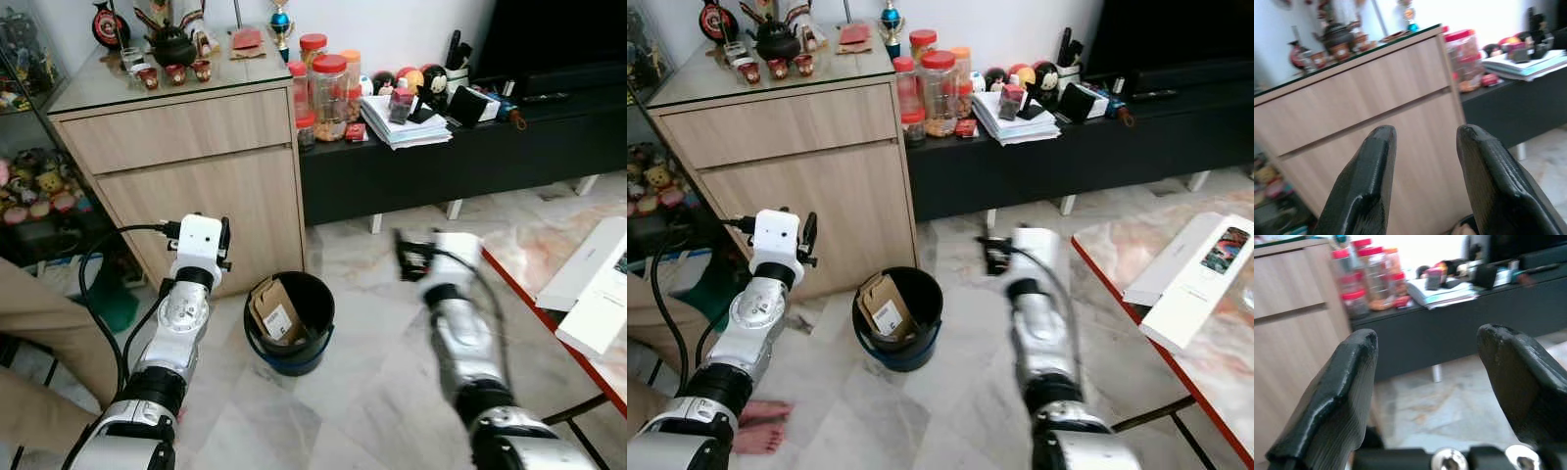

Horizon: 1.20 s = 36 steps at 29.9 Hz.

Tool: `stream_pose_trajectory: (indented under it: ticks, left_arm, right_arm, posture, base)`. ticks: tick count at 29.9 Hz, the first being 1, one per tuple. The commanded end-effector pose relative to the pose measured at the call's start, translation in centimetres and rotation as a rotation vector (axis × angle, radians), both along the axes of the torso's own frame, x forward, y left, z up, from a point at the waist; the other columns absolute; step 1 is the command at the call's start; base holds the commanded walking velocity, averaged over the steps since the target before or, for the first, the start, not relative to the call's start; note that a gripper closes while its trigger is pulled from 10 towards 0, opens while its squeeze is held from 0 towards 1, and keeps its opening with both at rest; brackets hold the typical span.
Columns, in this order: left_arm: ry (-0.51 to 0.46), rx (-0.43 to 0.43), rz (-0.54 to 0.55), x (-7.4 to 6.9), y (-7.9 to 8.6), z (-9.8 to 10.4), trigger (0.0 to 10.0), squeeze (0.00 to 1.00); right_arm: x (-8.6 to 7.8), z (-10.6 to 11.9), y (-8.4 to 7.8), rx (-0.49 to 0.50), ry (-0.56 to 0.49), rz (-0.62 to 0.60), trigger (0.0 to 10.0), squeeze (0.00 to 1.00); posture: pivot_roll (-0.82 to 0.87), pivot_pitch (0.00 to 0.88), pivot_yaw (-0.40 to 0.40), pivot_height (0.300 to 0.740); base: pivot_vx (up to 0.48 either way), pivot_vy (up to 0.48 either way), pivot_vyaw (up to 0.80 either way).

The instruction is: Picking trash to rubbish bin

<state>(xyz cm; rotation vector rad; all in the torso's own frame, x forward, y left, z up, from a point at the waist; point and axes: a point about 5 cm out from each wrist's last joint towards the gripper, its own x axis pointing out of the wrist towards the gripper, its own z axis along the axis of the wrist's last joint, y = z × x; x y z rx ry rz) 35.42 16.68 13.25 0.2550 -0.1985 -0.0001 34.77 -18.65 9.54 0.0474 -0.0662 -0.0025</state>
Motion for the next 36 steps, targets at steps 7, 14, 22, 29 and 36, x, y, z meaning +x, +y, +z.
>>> stream_pose_trajectory:
  ticks: [7,14,22,29,36]
  left_arm:
    - [-0.036,-0.003,0.023,-0.3,0.4,0.4,10.0,0.0]
    - [-0.052,-0.002,0.056,-0.2,1.0,0.9,10.0,0.0]
    - [-0.052,-0.002,0.073,-0.2,1.1,0.8,10.0,0.0]
    - [-0.061,-0.004,0.074,-0.2,0.9,1.0,10.0,0.0]
    - [-0.088,0.006,0.099,0.2,1.5,1.9,10.0,0.0]
  right_arm:
    - [1.1,2.0,2.2,0.022,-0.076,0.063,10.0,0.0]
    - [1.8,3.4,4.3,0.02,-0.124,0.133,10.0,0.0]
    - [2.0,4.0,4.9,0.026,-0.14,0.159,10.0,0.0]
    - [1.9,3.9,4.9,0.024,-0.141,0.171,10.0,0.0]
    - [2.1,4.2,5.8,0.02,-0.147,0.185,10.0,0.0]
  posture:
    - [-0.06,0.0,0.018,0.74]
    - [-0.04,0.0,0.006,0.74]
    - [-0.05,0.0,-0.003,0.74]
    - [-0.04,0.0,-0.005,0.74]
    - [-0.03,0.0,-0.006,0.74]
  base:
    - [0.0,0.0,0.0]
    - [0.0,0.0,0.0]
    - [0.0,0.0,-0.24]
    - [0.0,0.0,-0.79]
    - [0.0,0.0,-0.79]
